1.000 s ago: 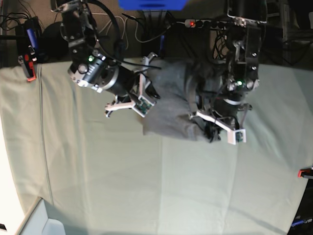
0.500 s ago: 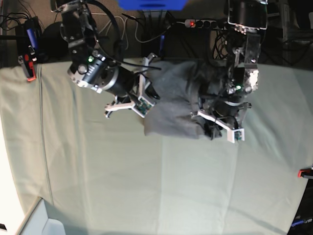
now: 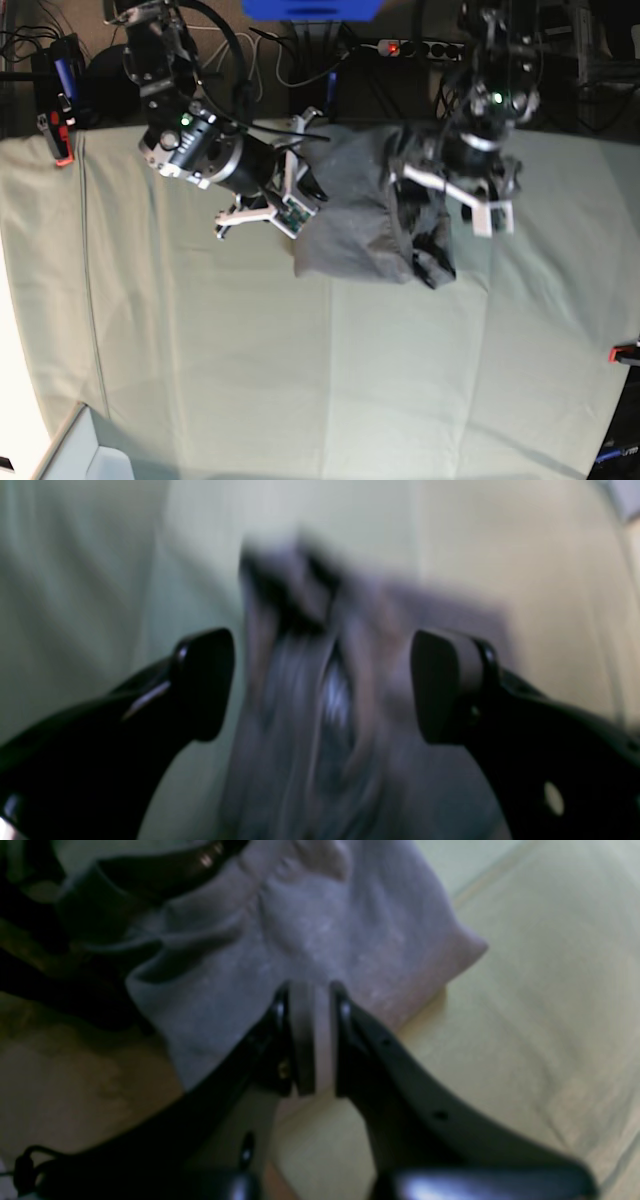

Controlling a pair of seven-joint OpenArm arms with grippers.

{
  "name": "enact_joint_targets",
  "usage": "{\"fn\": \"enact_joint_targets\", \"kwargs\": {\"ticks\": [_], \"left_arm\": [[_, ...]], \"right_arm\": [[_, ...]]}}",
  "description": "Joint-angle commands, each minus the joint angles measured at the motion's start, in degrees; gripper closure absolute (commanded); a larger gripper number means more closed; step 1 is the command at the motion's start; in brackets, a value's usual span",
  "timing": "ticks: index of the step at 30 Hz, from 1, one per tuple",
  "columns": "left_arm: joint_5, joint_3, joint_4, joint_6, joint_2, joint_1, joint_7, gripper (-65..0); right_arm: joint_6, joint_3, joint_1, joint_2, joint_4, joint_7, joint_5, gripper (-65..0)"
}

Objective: Layout the t-shirt on the table in an organized manner, then fold the t-shirt properly
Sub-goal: 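Pull the pinched layer with the left gripper to flatten the stack, then grasp the stack's edges with both grippers and square them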

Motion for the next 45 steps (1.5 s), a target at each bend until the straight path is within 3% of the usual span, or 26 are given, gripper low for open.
{"fn": "enact_joint_targets", "kwargs": {"ticks": [1,12,25,36,45], "left_arm": [[-0.2,0.0,1.0,-0.2,-0.2,0.3,-1.8,-53.1],[-0.3,0.2,-3.5,-0.5,0.2,3.1,-1.8,-50.8],[-0.3,0.0,-6.6,-0.6,-0.3,2.0,-1.7,0.0],[-0.8,-9.0,-4.9,-0.6,0.2,1.9,-1.7,-0.1],[-4.4,-8.7,-8.4,-0.6,-0.2,-0.1,-1.6,-0.3]], "right_arm": [[0.4,0.1,0.5,0.0,1.0,1.4,0.7,-4.4],[0.4,0.1,0.4,-0.3,0.9,1.4,0.7,-4.4],[0.4,0.1,0.0,0.0,0.9,1.3,0.7,-4.1],[0.4,0.1,0.0,-0.2,0.9,1.3,0.7,-4.1],[0.4,-0.2,0.0,-0.2,0.9,1.3,0.7,-4.1]]}}
